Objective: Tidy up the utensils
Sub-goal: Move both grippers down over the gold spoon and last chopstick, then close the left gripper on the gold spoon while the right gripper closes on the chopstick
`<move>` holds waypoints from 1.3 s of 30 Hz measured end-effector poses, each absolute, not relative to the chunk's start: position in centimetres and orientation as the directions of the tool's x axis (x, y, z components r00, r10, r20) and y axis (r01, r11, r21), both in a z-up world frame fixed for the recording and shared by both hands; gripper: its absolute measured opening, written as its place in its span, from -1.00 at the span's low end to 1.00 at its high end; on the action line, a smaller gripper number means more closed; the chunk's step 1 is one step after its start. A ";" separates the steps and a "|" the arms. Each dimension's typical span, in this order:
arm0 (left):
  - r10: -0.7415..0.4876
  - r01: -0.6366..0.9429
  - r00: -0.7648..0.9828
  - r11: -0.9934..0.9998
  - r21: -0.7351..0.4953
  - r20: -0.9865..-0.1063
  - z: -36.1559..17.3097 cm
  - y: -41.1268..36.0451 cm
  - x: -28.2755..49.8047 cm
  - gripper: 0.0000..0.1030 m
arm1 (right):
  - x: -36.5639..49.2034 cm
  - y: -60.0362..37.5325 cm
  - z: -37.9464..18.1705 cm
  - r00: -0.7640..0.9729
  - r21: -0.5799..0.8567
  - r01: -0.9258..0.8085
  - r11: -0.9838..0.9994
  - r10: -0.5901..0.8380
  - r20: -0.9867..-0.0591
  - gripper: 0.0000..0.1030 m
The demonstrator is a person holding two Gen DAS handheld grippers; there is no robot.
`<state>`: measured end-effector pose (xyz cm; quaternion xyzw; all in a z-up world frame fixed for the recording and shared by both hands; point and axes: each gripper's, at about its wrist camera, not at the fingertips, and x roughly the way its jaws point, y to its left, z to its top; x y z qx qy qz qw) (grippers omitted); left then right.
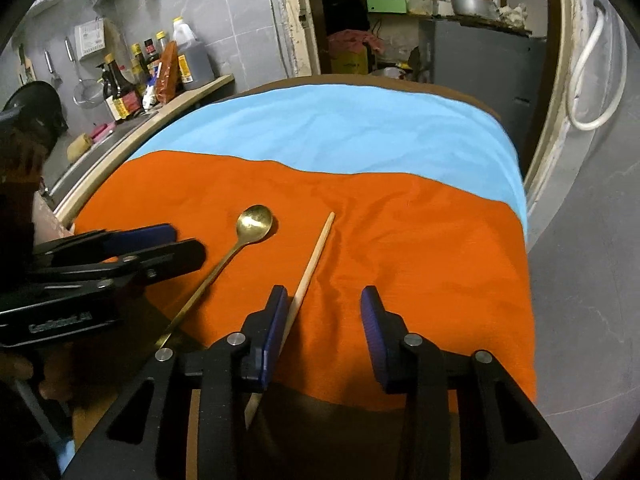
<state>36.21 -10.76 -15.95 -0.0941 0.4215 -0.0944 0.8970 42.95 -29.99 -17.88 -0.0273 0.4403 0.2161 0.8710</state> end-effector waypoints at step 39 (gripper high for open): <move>-0.292 0.268 0.530 0.948 -0.169 -0.796 -16.0 -13.5 40.8 -0.87 | 49.1 -29.0 -18.5 0.325 0.146 -0.407 0.902 0.292 -0.899 -0.79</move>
